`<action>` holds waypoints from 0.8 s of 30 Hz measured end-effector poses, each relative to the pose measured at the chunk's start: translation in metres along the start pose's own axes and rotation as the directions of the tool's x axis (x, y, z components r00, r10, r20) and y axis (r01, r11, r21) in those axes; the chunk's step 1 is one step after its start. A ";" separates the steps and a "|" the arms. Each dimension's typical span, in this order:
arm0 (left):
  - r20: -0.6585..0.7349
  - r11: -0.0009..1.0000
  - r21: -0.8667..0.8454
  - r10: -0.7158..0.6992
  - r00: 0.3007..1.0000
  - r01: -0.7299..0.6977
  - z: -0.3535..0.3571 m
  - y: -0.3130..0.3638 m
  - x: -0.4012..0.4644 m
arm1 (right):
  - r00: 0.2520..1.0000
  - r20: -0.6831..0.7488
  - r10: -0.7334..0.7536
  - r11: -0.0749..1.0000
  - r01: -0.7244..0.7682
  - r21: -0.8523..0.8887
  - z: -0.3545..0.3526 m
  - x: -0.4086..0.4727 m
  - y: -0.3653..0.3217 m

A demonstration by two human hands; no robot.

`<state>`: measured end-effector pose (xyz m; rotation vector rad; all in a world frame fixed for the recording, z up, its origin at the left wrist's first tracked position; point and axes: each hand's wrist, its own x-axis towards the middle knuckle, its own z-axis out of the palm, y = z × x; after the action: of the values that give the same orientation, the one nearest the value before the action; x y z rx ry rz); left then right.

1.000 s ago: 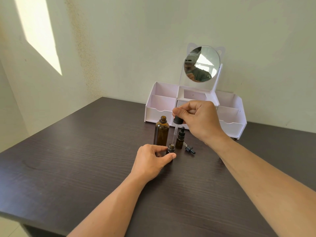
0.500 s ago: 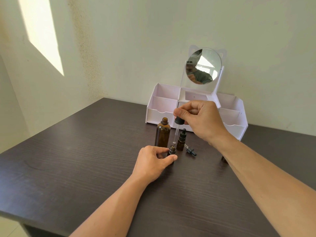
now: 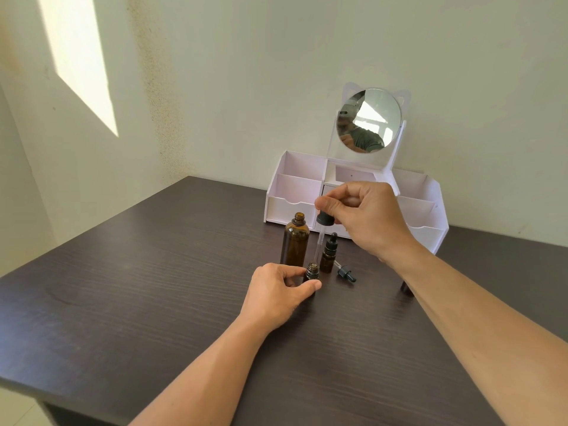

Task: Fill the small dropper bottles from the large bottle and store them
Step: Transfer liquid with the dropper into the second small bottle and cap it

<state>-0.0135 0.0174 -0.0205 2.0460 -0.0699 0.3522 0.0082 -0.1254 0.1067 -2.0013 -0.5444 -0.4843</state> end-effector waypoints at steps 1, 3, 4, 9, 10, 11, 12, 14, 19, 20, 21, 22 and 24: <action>0.001 1.000 0.000 0.000 1.000 0.000 0.000 0.000 0.000 | 1.000 -0.002 -0.003 1.000 0.003 0.017 -0.001 0.001 -0.002; 0.002 1.000 -0.001 0.002 1.000 -0.002 0.000 0.000 0.000 | 1.000 -0.021 -0.010 0.999 0.011 0.053 -0.003 0.005 -0.009; 0.003 1.000 0.000 0.002 1.000 -0.002 0.000 0.000 0.000 | 0.999 -0.044 -0.015 0.998 0.018 0.067 -0.004 0.009 -0.012; 0.008 1.000 0.000 -0.002 1.000 0.002 0.000 0.000 0.000 | 0.979 -0.195 -0.052 0.990 0.076 0.118 -0.003 0.034 -0.026; 0.009 1.000 -0.002 -0.004 1.000 0.004 0.000 0.000 0.000 | 0.976 -0.213 -0.056 0.988 0.084 0.127 -0.001 0.038 -0.027; 0.008 1.000 -0.003 -0.006 1.000 0.006 0.000 0.001 0.000 | 0.973 -0.223 -0.057 0.987 0.089 0.137 0.001 0.042 -0.029; 0.007 1.000 -0.004 -0.005 1.000 0.005 0.000 0.001 0.000 | 0.972 -0.228 -0.059 0.986 0.092 0.141 0.003 0.046 -0.030; 0.005 1.000 -0.003 -0.003 1.000 0.003 0.000 0.000 0.000 | 0.973 -0.220 -0.067 0.987 0.096 0.125 0.008 0.051 -0.030; 0.005 1.000 -0.006 0.000 1.000 0.000 0.000 0.000 0.000 | 0.983 -0.168 -0.069 0.995 0.079 0.058 0.020 0.054 -0.019; 0.007 1.000 -0.008 -0.001 1.000 0.001 0.000 0.000 0.000 | 0.985 -0.162 -0.064 0.997 0.071 0.042 0.022 0.053 -0.015; 0.007 1.000 -0.011 -0.002 1.000 0.002 0.000 0.000 0.000 | 0.987 -0.154 -0.052 0.998 0.058 0.034 0.024 0.053 -0.012; 0.006 1.000 -0.010 -0.002 1.000 0.002 0.000 -0.001 0.000 | 0.989 -0.145 -0.034 0.999 0.039 0.033 0.026 0.052 -0.009; 0.002 1.000 -0.006 -0.001 1.000 0.001 0.000 -0.001 0.000 | 0.993 -0.121 -0.001 1.000 0.004 0.026 0.031 0.050 -0.002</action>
<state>-0.0133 0.0179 -0.0212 2.0398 -0.0713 0.3497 0.0514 -0.0889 0.1212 -1.9321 -0.4760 -0.5934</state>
